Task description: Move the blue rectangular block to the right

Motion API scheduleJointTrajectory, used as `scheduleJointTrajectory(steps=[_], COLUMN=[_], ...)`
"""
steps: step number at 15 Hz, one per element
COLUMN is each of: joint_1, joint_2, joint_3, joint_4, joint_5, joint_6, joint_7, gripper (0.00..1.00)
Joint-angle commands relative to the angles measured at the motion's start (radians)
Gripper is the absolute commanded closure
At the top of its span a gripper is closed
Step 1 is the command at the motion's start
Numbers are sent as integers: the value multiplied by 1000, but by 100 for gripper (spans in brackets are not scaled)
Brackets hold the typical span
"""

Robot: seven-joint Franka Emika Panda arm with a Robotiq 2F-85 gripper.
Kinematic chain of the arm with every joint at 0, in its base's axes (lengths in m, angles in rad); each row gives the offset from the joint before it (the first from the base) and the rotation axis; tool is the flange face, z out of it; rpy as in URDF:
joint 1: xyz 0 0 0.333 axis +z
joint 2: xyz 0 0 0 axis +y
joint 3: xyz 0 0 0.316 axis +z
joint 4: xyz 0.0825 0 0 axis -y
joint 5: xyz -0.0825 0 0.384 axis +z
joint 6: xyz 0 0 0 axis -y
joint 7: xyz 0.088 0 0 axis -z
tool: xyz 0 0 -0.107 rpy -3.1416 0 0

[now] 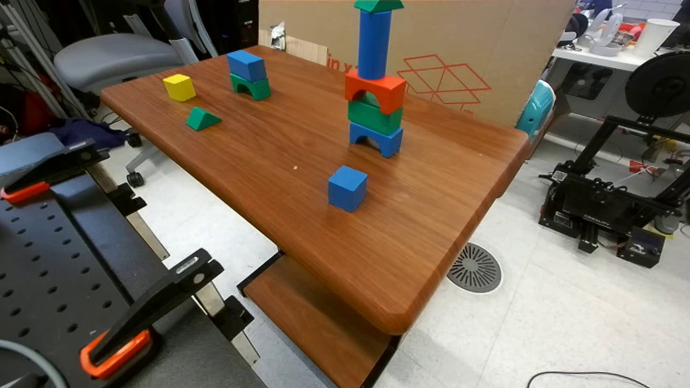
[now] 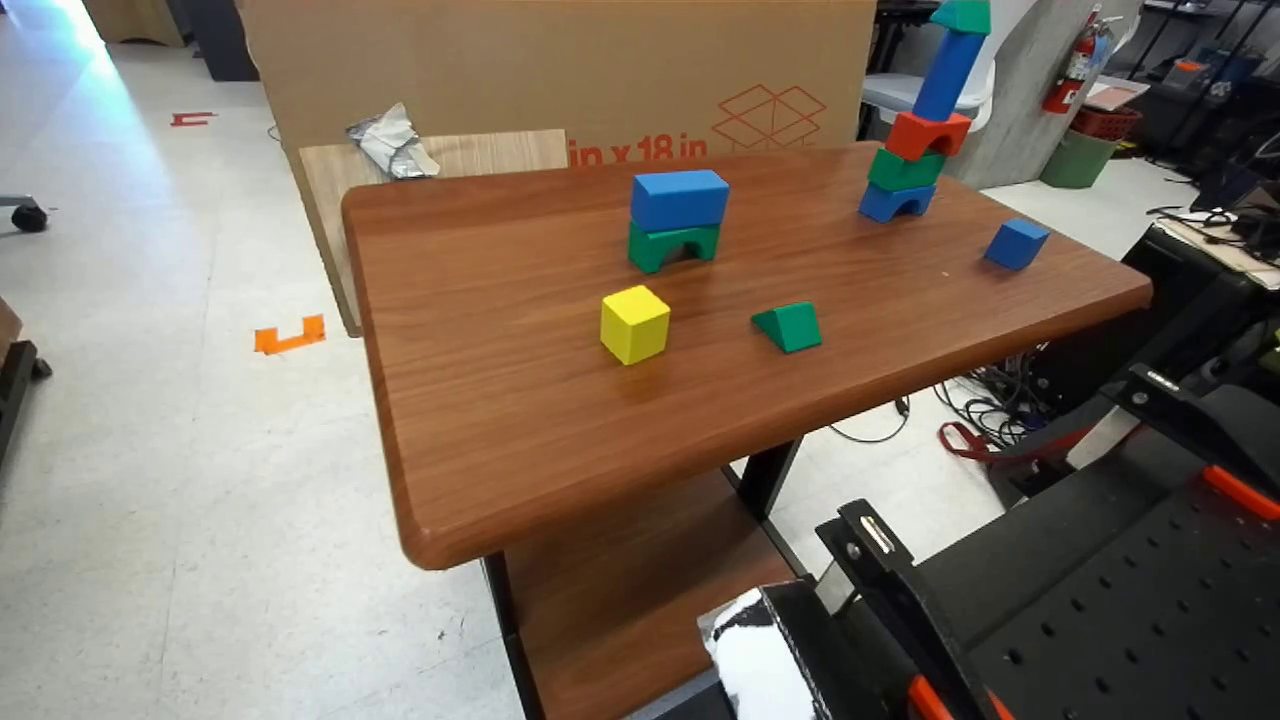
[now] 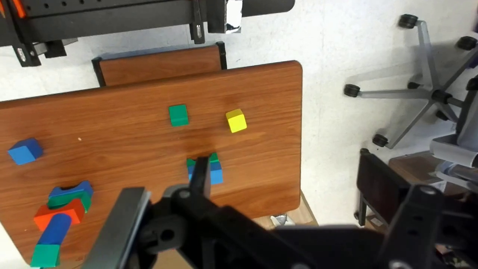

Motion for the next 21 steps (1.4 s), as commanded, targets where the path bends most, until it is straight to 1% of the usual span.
scheduleJointTrajectory(steps=[1,6,11,14,18,21], joint_1=[-25,-44,-55,-43,-27,-12], joint_2=[149,340,513,604,712,777], joint_3=[27,16,9,-6,-29,-52], joint_4=[26,73,153,208,264,298], joint_5=[-68,-195,-338,-414,-411,-437], joint_6=[117,238,297,313,366,395], joint_7=[13,25,51,82,71,82], gripper=[0,0,0,0,0,0])
